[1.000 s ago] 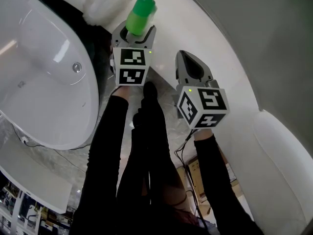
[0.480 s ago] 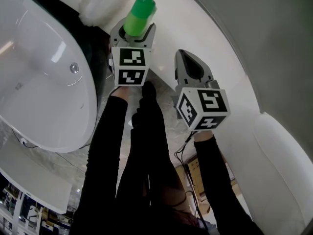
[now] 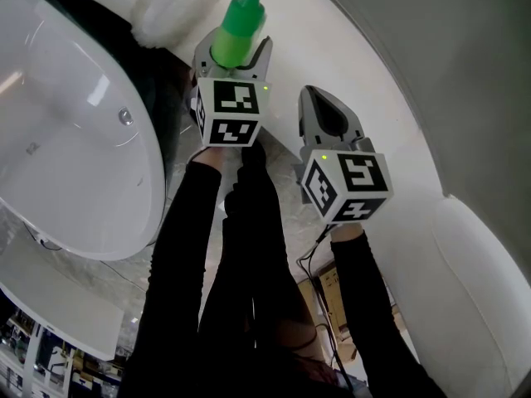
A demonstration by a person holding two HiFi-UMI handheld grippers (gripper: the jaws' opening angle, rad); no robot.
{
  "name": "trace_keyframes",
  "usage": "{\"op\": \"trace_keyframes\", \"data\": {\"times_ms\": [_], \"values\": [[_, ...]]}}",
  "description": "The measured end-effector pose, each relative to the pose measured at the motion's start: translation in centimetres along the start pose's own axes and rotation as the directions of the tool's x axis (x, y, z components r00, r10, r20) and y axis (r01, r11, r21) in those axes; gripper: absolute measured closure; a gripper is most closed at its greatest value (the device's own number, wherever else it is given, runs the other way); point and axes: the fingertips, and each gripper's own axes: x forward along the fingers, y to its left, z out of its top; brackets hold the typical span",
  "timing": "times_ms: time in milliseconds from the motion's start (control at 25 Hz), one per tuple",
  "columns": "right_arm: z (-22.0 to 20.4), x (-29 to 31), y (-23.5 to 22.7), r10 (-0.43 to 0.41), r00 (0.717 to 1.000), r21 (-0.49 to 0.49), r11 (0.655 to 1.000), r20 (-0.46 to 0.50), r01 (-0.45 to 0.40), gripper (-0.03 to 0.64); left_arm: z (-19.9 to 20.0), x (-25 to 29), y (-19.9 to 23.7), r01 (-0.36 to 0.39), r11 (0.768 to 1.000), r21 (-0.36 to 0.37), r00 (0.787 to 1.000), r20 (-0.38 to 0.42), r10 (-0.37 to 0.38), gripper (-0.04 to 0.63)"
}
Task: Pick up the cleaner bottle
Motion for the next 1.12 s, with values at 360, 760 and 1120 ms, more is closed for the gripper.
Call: {"op": "trace_keyframes", "data": {"times_ms": [360,760,1120], "values": [[-0.2,0.4,-0.1,0.003,1.000,0.002,1.000,-0.010,-0.003,0.615,0.4,0.0,0.6,-0.063,0.998,0.012,0.997,0.037,0.063,0.374],[-0.6,1.1,0.2,0.007,1.000,0.000,1.000,-0.019,-0.007,0.615,0.3,0.1,0.7,-0.072,0.997,0.023,0.996,0.045,0.071,0.383],[0.7,0.2,0.1,-0.009,1.000,-0.014,1.000,-0.006,0.009,0.615,1.9,-1.0,0.5,-0.063,0.998,0.027,0.995,0.079,0.061,0.387]]}}
